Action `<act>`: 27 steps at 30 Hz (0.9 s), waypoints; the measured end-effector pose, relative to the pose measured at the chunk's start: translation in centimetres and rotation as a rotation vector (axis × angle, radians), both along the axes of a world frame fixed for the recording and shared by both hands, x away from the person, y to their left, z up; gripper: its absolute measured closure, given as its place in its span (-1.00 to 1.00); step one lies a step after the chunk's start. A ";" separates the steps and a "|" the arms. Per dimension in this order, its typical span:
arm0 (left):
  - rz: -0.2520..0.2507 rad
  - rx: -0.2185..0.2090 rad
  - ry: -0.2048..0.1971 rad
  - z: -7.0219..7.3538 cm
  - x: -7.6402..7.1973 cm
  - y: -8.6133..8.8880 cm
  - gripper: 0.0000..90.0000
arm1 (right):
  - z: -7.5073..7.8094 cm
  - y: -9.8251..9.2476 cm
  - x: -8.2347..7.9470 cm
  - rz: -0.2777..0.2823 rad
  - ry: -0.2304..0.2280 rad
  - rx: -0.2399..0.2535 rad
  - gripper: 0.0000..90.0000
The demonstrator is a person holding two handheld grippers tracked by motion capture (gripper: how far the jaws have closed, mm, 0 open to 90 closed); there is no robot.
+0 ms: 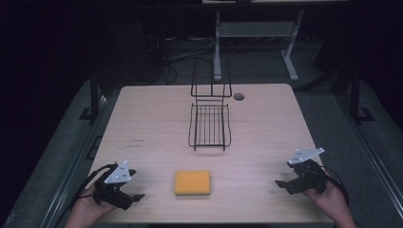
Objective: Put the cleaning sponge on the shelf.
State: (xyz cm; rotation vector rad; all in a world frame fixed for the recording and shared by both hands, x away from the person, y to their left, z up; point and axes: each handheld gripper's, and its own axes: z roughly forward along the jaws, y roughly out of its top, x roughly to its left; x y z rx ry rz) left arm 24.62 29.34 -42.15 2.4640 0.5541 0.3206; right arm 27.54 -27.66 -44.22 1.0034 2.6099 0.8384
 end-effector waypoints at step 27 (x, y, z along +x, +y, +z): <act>-0.142 0.076 0.051 1.9 2.1 -4.9 -0.68 | 0.3 0.8 -0.2 0.049 -0.007 -0.003 -0.68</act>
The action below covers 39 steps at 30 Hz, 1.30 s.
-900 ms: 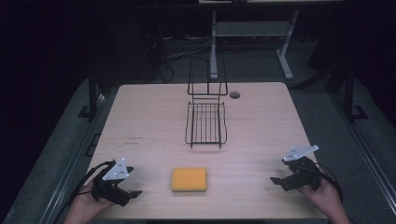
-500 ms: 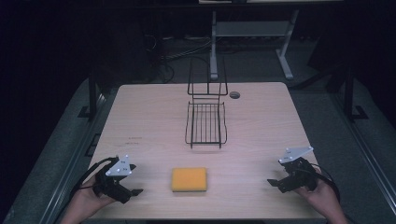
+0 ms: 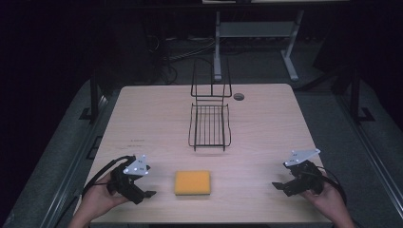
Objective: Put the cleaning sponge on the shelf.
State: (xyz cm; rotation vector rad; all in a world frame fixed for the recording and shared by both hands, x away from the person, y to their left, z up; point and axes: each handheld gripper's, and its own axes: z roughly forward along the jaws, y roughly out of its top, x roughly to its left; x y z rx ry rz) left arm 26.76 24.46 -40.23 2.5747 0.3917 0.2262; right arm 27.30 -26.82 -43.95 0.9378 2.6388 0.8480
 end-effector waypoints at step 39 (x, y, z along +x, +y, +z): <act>-0.164 0.091 0.082 -0.3 2.8 -8.2 -0.68 | 0.5 0.1 -0.3 0.030 0.004 0.026 -0.68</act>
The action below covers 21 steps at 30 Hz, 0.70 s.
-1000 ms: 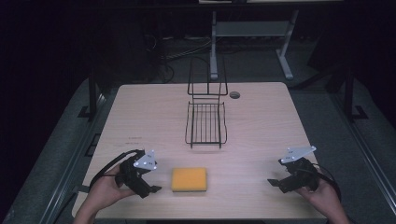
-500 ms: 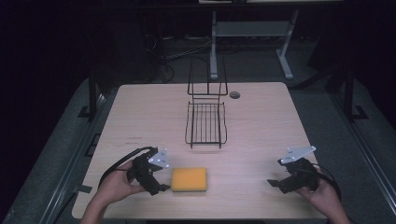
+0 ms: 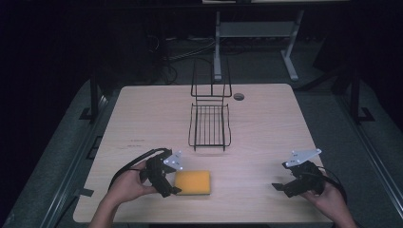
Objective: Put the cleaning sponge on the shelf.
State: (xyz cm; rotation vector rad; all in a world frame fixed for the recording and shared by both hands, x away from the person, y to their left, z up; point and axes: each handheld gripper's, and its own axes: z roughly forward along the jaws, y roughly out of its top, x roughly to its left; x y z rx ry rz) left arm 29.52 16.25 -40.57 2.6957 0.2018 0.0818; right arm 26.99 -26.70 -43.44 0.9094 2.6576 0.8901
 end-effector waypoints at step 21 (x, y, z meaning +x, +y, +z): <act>-0.039 0.022 0.018 -0.4 0.6 -2.6 -0.68 | 0.2 0.0 0.0 0.013 -0.004 0.005 -0.69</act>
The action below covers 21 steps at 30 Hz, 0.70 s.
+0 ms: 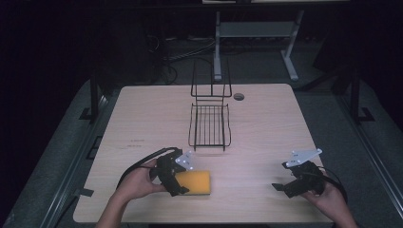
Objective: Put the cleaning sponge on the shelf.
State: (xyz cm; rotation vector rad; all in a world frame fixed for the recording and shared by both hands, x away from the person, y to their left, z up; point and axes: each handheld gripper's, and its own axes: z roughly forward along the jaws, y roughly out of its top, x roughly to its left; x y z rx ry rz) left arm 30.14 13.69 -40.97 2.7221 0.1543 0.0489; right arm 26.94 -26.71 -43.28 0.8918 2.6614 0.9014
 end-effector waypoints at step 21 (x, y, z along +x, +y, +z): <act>-0.028 0.024 0.028 -0.9 0.3 -1.7 -0.68 | 0.1 0.2 -0.1 0.011 0.002 0.000 -0.69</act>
